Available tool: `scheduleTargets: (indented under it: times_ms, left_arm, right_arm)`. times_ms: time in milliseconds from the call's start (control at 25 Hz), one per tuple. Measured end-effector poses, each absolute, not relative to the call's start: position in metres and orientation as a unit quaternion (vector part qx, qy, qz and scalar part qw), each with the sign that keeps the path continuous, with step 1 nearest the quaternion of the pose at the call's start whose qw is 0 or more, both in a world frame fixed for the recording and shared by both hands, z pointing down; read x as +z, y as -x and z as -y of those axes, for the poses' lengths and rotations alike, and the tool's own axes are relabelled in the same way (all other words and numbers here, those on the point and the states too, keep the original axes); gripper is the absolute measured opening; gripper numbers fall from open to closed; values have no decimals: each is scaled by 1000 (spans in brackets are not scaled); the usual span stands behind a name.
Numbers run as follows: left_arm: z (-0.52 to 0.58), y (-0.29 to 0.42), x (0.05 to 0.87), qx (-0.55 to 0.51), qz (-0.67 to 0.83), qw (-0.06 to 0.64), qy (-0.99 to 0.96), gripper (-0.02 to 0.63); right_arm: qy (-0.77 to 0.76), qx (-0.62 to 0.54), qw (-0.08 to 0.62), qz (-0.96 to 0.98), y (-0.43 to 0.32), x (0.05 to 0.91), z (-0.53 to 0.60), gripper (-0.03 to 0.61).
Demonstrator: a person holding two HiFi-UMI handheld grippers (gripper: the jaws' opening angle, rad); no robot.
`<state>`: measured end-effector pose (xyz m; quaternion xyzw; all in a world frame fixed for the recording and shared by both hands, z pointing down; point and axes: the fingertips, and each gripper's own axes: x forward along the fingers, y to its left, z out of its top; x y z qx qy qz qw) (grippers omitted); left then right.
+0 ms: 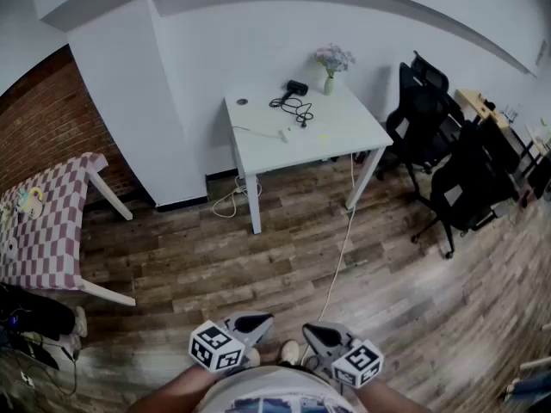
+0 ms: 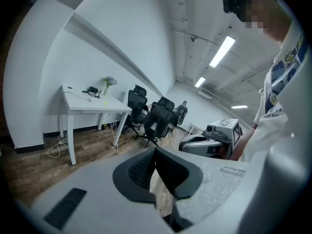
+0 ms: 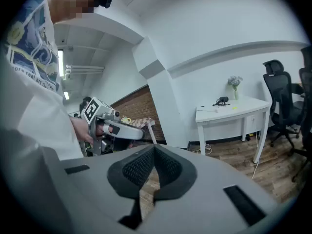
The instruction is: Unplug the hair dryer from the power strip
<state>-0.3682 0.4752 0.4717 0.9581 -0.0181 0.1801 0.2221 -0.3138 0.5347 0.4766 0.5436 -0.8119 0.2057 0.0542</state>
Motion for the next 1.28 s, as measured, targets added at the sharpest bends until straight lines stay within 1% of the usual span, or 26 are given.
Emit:
scheduleTargets:
  times_ms: [520, 720, 800, 1000, 1280]
  left_arm:
    - [-486, 321, 475, 185, 17, 214, -959, 3]
    - [-486, 302, 481, 189, 23, 215, -958, 3]
    - [-484, 295, 482, 187, 29, 218, -957, 3]
    - [-475, 275, 485, 192, 29, 219, -956, 3]
    - [-426, 244, 490, 185, 24, 217, -958, 3]
  right_arm:
    - [-545, 206, 56, 811, 265, 482, -541, -5]
    - [-543, 199, 44, 814, 246, 487, -541, -1]
    - [-545, 199, 44, 814, 238, 490, -539, 98]
    - [-559, 206, 44, 802, 210, 495, -533, 136]
    - [-571, 204, 52, 793, 178, 505, -490, 138]
